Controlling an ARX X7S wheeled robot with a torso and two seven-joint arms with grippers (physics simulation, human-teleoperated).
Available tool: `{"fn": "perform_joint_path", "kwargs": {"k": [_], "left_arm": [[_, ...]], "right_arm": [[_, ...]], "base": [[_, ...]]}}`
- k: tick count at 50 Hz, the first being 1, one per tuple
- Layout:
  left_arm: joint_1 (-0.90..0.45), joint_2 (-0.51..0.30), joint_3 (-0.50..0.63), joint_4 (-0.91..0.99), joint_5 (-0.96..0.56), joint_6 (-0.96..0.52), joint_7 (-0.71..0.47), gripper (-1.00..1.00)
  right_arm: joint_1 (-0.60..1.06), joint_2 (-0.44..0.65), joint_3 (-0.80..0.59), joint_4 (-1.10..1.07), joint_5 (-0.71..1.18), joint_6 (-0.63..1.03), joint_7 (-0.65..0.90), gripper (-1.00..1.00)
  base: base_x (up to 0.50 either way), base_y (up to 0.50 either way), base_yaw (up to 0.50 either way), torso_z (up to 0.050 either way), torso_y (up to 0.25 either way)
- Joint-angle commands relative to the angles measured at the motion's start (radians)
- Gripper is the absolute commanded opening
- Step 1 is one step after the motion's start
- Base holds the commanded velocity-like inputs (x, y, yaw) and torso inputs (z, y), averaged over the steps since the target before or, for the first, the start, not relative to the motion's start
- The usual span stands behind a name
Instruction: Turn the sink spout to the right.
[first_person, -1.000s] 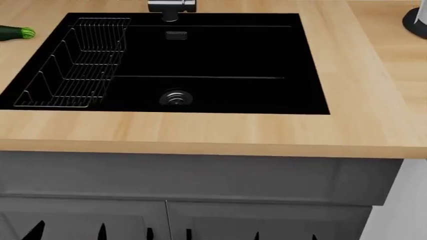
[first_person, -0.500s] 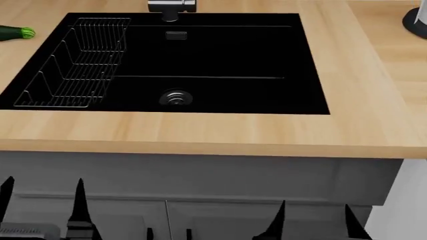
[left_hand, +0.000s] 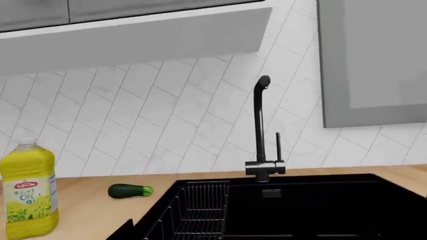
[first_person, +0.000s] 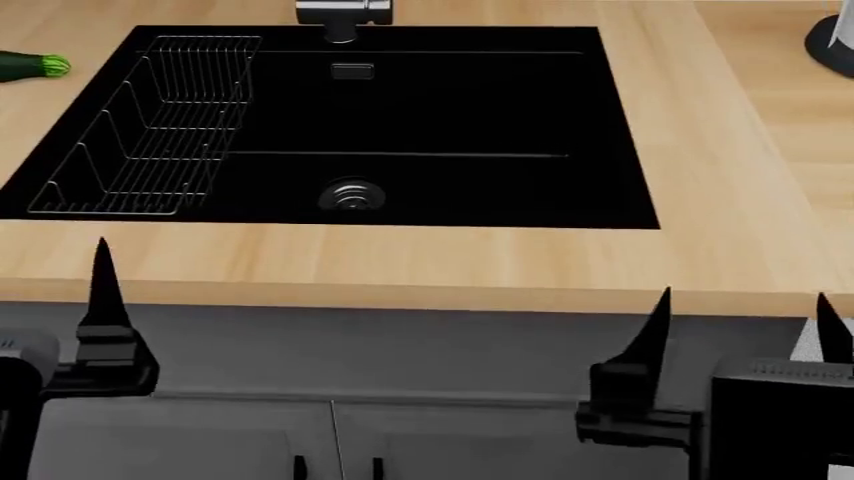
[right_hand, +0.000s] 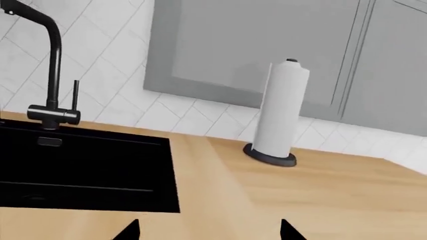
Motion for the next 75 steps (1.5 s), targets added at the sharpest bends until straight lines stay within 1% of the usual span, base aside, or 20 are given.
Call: {"fn": "perform_joint_path", "kwargs": {"k": [1,12,20,23,26,30,31,32,33,39,41,46,48,49,50,52,55,58,69,75], "left_arm": [[-0.090,-0.016,-0.025,0.041,-0.014,-0.105,-0.020,1.00],[-0.171,-0.035,-0.032,0.023,-0.011,-0.165,-0.030,1.00],[-0.209,-0.037,-0.030,0.002,-0.001,-0.191,-0.048,1.00],[-0.230,-0.043,-0.033,0.018,-0.002,-0.222,-0.051,1.00],[-0.245,-0.044,-0.036,0.025,0.002,-0.243,-0.063,1.00],[-0.238,-0.049,-0.046,0.034,-0.007,-0.244,-0.061,1.00],[-0.238,-0.050,-0.050,0.038,-0.009,-0.248,-0.062,1.00],[-0.240,-0.050,-0.052,0.037,-0.009,-0.249,-0.064,1.00],[-0.242,-0.051,-0.050,0.040,-0.008,-0.252,-0.064,1.00],[-0.245,-0.050,-0.055,0.030,-0.012,-0.249,-0.070,1.00],[-0.248,-0.050,-0.055,0.033,-0.015,-0.253,-0.070,1.00],[-0.260,-0.050,-0.053,0.039,-0.018,-0.267,-0.074,1.00],[-0.268,-0.047,-0.052,0.030,-0.012,-0.282,-0.085,1.00],[-0.271,-0.049,-0.048,0.032,-0.007,-0.286,-0.089,1.00],[-0.278,-0.052,-0.042,0.033,-0.003,-0.306,-0.091,1.00],[-0.274,-0.039,-0.075,0.044,-0.039,-0.280,-0.079,1.00],[-0.273,-0.046,-0.065,0.045,-0.035,-0.276,-0.076,1.00],[-0.278,-0.047,-0.058,0.046,-0.034,-0.282,-0.076,1.00],[-0.286,-0.052,-0.045,0.043,-0.040,-0.271,-0.071,1.00],[-0.290,-0.056,-0.045,0.041,-0.046,-0.272,-0.068,1.00]], "right_arm": [[0.119,0.061,0.017,-0.040,0.009,0.164,-0.008,1.00],[0.246,0.072,0.014,0.024,0.012,0.195,-0.011,1.00],[0.257,0.080,0.041,0.042,0.021,0.184,-0.015,1.00],[0.238,0.087,0.032,0.069,0.012,0.146,-0.020,1.00],[0.273,0.098,0.026,0.070,0.016,0.186,-0.026,1.00],[0.267,0.095,0.031,0.110,0.013,0.143,-0.025,1.00],[0.292,0.097,0.032,0.095,0.019,0.177,-0.026,1.00],[0.275,0.094,0.031,0.109,0.014,0.146,-0.024,1.00],[0.294,0.095,0.029,0.095,0.018,0.177,-0.024,1.00],[0.282,0.091,0.021,0.109,0.013,0.144,-0.022,1.00],[0.310,0.095,0.021,0.095,0.019,0.183,-0.022,1.00],[0.295,0.094,0.018,0.104,0.013,0.158,-0.019,1.00],[0.319,0.080,0.045,0.092,0.039,0.184,-0.025,1.00],[0.323,0.093,0.023,0.092,0.024,0.195,-0.020,1.00],[0.322,0.095,0.018,0.089,0.022,0.190,-0.022,1.00],[0.297,0.087,0.029,0.104,0.023,0.151,-0.020,1.00],[0.314,0.090,0.024,0.091,0.024,0.174,-0.019,1.00],[0.290,0.093,0.019,0.090,0.024,0.119,-0.029,1.00],[0.303,0.099,0.024,0.082,0.037,0.142,-0.037,1.00],[0.271,0.094,0.025,0.098,0.035,0.097,-0.038,1.00]], "base": [[0.00,0.00,0.00,0.000,0.000],[0.00,0.00,0.00,0.000,0.000],[0.00,0.00,0.00,0.000,0.000],[0.00,0.00,0.00,0.000,0.000],[0.00,0.00,0.00,0.000,0.000],[0.00,0.00,0.00,0.000,0.000],[0.00,0.00,0.00,0.000,0.000],[0.00,0.00,0.00,0.000,0.000],[0.00,0.00,0.00,0.000,0.000],[0.00,0.00,0.00,0.000,0.000],[0.00,0.00,0.00,0.000,0.000],[0.00,0.00,0.00,0.000,0.000],[0.00,0.00,0.00,0.000,0.000],[0.00,0.00,0.00,0.000,0.000],[0.00,0.00,0.00,0.000,0.000],[0.00,0.00,0.00,0.000,0.000],[0.00,0.00,0.00,0.000,0.000],[0.00,0.00,0.00,0.000,0.000],[0.11,0.33,0.00,0.000,0.000],[0.13,0.33,0.00,0.000,0.000]]}}
